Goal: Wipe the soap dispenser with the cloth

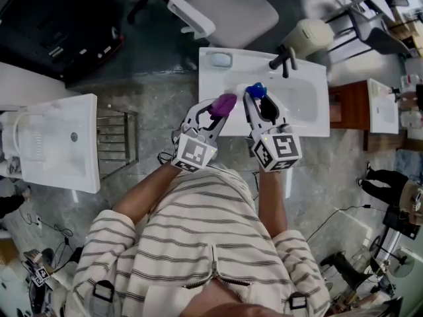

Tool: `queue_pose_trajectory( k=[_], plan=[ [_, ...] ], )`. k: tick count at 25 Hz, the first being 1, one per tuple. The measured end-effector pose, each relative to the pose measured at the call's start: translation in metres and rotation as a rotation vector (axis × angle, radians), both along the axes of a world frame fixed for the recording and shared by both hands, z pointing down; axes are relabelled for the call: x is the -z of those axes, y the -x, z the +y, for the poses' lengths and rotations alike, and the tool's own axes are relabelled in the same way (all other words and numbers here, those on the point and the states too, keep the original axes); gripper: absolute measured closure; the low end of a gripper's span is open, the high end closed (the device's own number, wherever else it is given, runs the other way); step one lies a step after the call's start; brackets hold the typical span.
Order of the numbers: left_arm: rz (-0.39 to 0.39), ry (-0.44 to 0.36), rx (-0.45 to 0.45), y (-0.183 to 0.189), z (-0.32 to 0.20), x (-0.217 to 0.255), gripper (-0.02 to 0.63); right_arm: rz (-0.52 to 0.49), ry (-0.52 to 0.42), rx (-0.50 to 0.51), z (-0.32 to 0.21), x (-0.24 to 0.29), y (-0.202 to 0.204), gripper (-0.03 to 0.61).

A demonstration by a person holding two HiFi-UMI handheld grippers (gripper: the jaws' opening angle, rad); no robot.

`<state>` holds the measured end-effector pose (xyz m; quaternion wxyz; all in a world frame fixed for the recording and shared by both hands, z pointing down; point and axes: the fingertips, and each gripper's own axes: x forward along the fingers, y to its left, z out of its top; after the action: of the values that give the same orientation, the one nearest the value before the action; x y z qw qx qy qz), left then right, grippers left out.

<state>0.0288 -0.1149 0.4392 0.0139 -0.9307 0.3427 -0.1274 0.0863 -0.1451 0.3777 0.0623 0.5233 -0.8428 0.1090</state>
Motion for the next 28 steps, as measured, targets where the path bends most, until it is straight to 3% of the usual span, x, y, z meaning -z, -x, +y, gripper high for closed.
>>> queue_pose_trajectory(
  k=[15,28],
  plan=[
    [0.028,-0.018,-0.112,0.012,-0.019,0.012,0.482,0.044,0.019,0.119,0.016,-0.005,0.011,0.448],
    [0.038,0.018,-0.456,-0.003,-0.008,0.007,0.482,0.071,0.028,0.291,0.033,-0.011,0.011,0.448]
  ],
)
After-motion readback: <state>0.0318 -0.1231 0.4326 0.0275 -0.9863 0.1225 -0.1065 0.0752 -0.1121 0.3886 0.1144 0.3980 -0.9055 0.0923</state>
